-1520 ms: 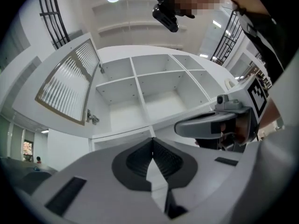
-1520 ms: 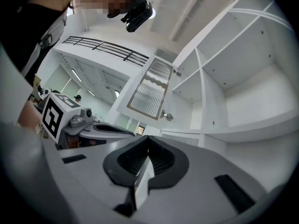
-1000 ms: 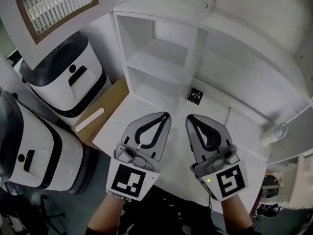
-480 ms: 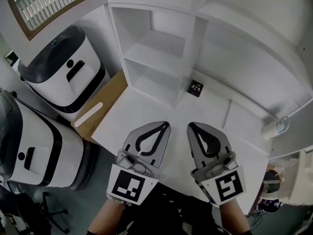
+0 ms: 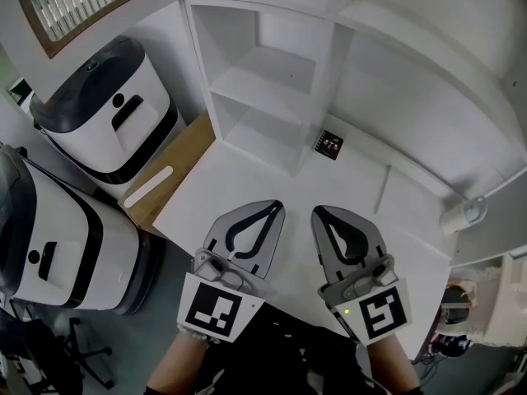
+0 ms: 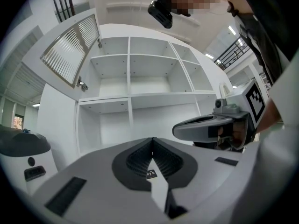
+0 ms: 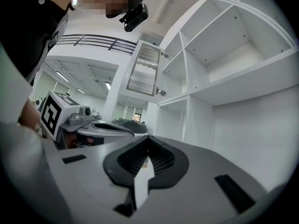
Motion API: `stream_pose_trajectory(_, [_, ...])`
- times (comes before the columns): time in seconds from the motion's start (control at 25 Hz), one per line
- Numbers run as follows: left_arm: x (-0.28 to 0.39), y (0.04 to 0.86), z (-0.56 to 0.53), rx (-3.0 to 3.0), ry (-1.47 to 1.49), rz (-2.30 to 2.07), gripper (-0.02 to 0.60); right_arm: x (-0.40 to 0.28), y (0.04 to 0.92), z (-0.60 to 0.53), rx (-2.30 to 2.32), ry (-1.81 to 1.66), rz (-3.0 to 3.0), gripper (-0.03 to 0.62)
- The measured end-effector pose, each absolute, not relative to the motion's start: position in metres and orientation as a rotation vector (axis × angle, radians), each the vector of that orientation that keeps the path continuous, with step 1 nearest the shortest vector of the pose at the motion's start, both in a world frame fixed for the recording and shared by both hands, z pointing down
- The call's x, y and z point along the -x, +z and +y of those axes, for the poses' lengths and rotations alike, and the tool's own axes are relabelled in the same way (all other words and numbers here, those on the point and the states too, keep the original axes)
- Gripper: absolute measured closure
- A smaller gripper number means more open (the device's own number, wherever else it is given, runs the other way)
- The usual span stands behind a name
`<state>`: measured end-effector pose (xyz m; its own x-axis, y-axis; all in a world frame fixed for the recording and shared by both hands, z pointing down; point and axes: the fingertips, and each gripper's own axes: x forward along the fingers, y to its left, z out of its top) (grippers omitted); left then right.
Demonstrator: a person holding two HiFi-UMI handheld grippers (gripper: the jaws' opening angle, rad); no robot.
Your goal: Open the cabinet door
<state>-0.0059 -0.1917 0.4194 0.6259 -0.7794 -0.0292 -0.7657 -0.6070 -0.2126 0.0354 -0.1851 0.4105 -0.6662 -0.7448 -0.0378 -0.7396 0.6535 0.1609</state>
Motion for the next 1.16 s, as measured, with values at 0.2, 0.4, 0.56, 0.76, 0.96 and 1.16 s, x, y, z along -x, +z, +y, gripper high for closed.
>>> stream_pose_trajectory(0.2, [0.008, 0.419, -0.192, 2.655, -0.071, 1.297, 0.58, -0.033, 0.411, -0.184, -1.259, -0.251, -2.828, 0.591])
stream_pose_trajectory(0.4, [0.009, 0.419, -0.19, 2.649, -0.077, 1.29, 0.58, -0.032, 0.411, -0.183, -1.253, -0.256, -2.83, 0.591])
stream_pose_trajectory(0.56, [0.013, 0.419, -0.19, 2.677, -0.047, 1.323, 0.58, -0.029, 0.412, -0.181, -1.235, -0.249, -2.837, 0.591])
stream_pose_trajectory(0.76, [0.016, 0.419, -0.19, 2.68, -0.049, 1.335, 0.58, -0.026, 0.415, -0.18, -1.216, -0.241, -2.838, 0.591])
stream_pose_trajectory(0.96, [0.021, 0.418, -0.192, 2.693, -0.012, 1.384, 0.58, -0.022, 0.415, -0.179, -1.195, -0.229, -2.855, 0.591])
stream_pose_trajectory(1.16, [0.022, 0.414, -0.194, 2.701, 0.032, 1.404, 0.58, -0.017, 0.418, -0.176, -1.179, -0.222, -2.861, 0.591])
